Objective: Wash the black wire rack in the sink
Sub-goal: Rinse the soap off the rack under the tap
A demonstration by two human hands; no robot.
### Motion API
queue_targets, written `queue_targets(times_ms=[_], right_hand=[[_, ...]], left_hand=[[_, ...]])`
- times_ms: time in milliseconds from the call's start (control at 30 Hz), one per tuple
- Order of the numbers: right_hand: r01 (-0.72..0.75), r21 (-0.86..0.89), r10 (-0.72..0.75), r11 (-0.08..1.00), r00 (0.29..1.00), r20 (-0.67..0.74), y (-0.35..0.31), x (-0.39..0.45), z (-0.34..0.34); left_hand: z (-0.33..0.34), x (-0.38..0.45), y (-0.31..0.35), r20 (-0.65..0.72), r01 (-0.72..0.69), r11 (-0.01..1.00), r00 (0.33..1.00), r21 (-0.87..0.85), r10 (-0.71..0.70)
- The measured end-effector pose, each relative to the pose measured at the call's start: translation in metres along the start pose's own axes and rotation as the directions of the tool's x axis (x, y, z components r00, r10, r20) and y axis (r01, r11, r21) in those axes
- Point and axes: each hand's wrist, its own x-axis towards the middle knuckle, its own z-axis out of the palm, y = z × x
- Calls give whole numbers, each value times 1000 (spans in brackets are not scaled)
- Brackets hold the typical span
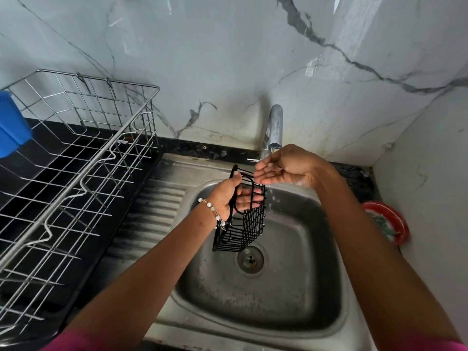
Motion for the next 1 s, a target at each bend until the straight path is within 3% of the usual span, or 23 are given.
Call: queue_targets(times_ms=[133, 267, 400, 533, 667, 767, 900, 1000], right_hand=[[3, -83, -9, 997, 997, -71, -2, 1, 1], [7, 35, -9, 999, 999, 41, -2, 0, 3], [35, -28, -38, 999, 996, -77, -3, 2, 5], [23, 74, -26, 997, 999, 37, -2, 1, 1], [36, 30, -34, 999, 996, -84, -1, 1, -4], [56, 164, -64, 985, 997, 39, -2, -2, -4], [66, 40, -62, 997, 994, -90, -4, 3, -3], [73, 109, -74, 991, 997, 9, -4, 1, -3]], left_hand=[[-6, 0, 6, -35, -21, 997, 999, -73, 19], [-5, -4, 10, -44, -44, 987, 998, -156, 37], [-2, -7, 10, -70, -77, 986, 995, -147, 67], [-7, -7, 11, -86, -21, 997, 996, -71, 15], [-10, -12, 8, -82, -29, 999, 996, 14, 30], [-10, -15, 9, -38, -41, 996, 998, 78, 44], [-7, -22, 11, 29, -10, 987, 1000, 161, 5], [-4, -25, 10, 64, 26, 982, 997, 185, -38]])
